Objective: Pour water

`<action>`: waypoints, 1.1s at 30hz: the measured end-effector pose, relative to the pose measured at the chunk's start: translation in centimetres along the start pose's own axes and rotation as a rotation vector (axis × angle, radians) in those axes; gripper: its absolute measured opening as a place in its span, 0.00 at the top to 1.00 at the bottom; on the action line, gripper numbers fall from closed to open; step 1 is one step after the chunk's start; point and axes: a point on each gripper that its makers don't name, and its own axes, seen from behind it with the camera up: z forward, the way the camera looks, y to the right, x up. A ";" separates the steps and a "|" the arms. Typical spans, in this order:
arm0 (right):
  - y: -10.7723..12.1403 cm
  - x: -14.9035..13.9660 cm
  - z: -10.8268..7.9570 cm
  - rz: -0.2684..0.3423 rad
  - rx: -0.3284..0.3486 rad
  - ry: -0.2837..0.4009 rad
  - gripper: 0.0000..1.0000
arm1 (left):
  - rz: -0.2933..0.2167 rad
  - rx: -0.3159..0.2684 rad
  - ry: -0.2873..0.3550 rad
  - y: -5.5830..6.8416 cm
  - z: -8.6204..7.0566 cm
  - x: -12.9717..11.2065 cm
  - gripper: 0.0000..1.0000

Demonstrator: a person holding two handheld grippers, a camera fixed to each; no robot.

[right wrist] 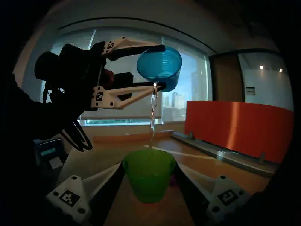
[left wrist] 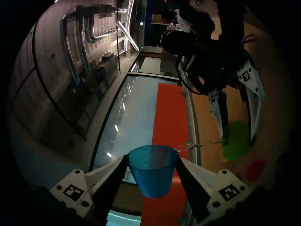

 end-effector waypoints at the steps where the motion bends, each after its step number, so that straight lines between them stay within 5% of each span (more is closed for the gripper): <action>1: 0.0 0.0 0.0 0.000 0.000 0.000 0.09 | 0.002 0.001 0.000 -0.1 0.0 0.0 0.11; 33: 0.1 0.7 0.0 -0.011 -0.002 0.006 0.09 | 0.119 0.018 -0.011 -1.1 0.0 0.9 0.11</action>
